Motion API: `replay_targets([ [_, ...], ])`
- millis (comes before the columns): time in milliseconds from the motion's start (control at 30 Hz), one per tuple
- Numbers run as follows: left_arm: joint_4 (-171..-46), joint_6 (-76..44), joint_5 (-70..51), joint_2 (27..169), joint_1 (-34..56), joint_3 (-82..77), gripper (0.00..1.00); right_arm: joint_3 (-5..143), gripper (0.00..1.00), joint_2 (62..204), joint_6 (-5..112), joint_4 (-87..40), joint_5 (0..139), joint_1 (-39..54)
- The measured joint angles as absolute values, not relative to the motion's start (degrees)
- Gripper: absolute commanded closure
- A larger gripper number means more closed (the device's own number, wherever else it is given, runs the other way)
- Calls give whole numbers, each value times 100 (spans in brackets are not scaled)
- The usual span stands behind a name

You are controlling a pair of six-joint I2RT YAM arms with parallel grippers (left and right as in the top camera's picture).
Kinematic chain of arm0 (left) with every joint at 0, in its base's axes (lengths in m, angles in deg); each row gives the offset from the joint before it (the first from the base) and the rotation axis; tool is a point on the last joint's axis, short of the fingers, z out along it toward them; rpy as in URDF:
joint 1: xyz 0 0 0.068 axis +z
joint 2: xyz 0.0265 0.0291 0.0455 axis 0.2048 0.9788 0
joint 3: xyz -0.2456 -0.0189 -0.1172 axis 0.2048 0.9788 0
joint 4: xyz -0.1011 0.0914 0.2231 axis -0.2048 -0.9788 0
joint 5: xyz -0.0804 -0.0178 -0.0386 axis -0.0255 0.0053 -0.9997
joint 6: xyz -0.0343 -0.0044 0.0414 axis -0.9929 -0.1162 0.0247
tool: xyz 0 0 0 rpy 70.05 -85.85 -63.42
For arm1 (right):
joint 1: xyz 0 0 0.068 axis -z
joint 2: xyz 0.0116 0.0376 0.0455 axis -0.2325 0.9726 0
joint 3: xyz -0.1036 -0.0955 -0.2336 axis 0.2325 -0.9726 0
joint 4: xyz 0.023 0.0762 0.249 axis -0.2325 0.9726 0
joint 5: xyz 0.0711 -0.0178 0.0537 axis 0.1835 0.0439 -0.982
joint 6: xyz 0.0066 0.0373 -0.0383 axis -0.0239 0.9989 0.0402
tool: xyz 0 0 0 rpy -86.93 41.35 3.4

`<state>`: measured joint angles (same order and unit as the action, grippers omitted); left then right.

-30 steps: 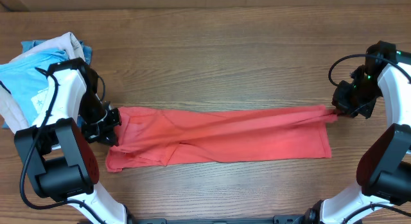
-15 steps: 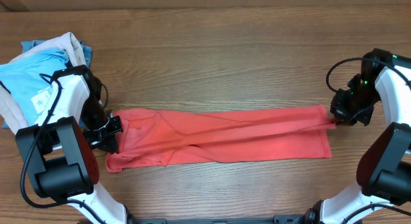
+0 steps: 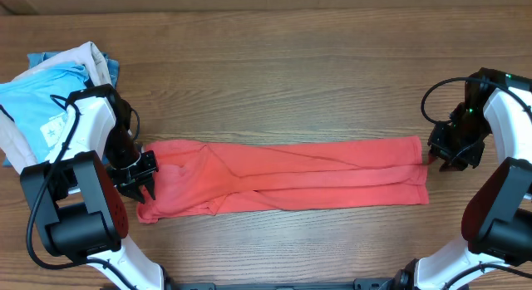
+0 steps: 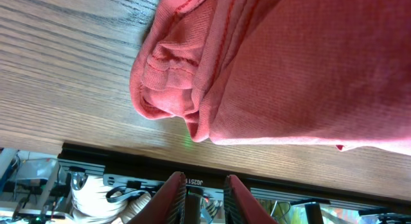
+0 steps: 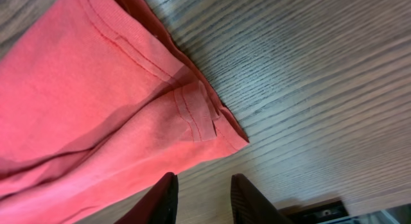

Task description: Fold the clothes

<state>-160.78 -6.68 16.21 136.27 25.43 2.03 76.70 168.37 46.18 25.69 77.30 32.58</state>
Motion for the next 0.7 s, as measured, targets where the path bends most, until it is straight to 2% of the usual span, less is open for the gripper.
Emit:
replay_targets([
  [233, -15685, -535, 1275, 13627, 2536, 196, 74, 7399, 53, 16837, 4692, 2272, 7702, 3258],
  [700, -14935, -353, 777, 13627, 2125, 192, 73, 6267, 48, 16837, 4588, 827, 7295, 3260],
])
